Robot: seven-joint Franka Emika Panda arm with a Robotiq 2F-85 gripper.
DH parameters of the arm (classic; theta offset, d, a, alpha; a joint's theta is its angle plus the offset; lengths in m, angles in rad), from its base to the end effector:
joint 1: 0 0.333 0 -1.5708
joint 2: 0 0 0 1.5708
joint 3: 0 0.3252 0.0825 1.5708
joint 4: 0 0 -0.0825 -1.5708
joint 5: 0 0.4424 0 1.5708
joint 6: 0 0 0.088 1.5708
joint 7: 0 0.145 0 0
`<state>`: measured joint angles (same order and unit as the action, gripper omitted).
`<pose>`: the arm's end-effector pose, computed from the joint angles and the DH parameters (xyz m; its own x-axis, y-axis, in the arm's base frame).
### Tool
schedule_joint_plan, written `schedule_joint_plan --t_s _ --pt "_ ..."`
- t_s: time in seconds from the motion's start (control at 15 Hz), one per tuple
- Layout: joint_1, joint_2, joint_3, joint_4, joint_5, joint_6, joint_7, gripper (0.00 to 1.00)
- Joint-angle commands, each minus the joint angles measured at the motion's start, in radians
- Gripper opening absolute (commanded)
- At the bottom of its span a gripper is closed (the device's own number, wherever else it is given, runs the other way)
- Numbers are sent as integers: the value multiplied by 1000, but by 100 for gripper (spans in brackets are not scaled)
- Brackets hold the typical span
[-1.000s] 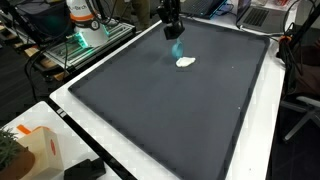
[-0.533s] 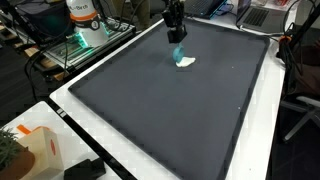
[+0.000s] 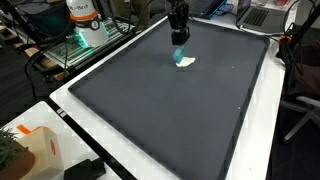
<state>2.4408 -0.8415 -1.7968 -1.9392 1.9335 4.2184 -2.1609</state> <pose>0.5316 0.1364 0.2617 0.9513 0.1658 0.2598 0.1465 -0.9849 0.0921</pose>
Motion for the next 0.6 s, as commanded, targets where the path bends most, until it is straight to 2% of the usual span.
schedule_joint_plan --t_s 0.0,0.13,0.2,0.33,0.4,0.53 --pt "37 -94 -63 55 23 0 -46 22" --pt "7 10 -39 6 114 3 -45 22" --pt "37 63 -53 6 175 6 -50 22" --pt "5 101 -11 -47 243 3 -89 22" --pt "7 96 10 -54 252 0 -118 22" --pt "10 82 40 -85 203 9 -145 22"
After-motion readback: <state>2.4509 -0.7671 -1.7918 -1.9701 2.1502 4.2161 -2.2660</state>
